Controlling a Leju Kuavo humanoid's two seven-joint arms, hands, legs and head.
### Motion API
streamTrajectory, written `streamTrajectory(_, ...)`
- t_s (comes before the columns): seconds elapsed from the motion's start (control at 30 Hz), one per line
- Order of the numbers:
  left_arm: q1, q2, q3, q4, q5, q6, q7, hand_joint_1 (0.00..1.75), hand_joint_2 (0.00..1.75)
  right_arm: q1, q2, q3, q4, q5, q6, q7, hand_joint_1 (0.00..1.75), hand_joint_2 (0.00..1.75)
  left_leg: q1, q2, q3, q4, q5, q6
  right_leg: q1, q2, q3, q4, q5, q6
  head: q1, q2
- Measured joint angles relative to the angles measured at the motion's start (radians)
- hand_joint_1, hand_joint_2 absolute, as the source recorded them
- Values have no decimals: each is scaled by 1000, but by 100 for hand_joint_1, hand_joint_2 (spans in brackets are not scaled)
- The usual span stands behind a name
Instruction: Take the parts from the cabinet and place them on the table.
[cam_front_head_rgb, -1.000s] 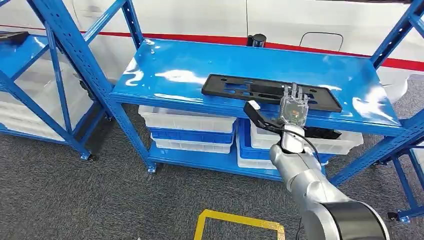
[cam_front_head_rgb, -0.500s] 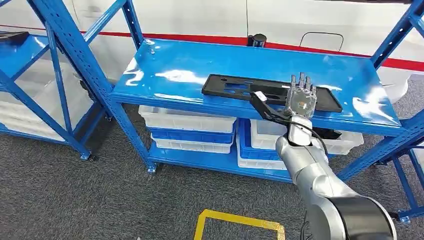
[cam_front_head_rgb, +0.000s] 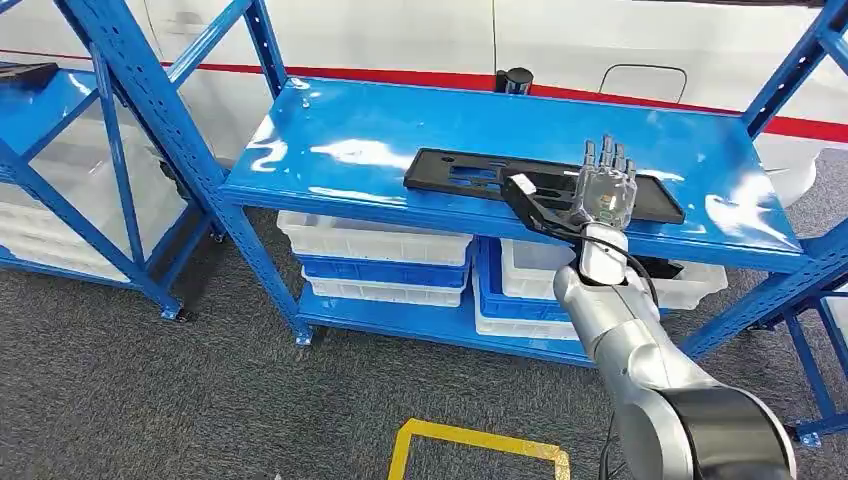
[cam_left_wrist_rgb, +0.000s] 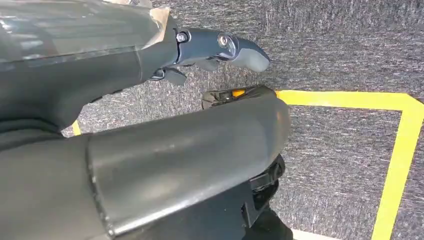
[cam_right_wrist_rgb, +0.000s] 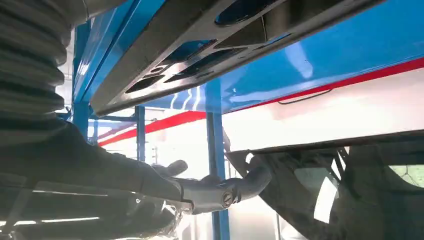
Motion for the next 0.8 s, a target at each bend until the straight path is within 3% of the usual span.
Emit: streamTrajectory(0.8, -6, 0, 0, 0, 5, -24, -6, 0, 0, 27, 9, 0, 14, 0, 12, 1, 0, 175, -7, -1, -4, 5, -2, 3, -8, 0, -3, -1, 3, 5, 0, 0)
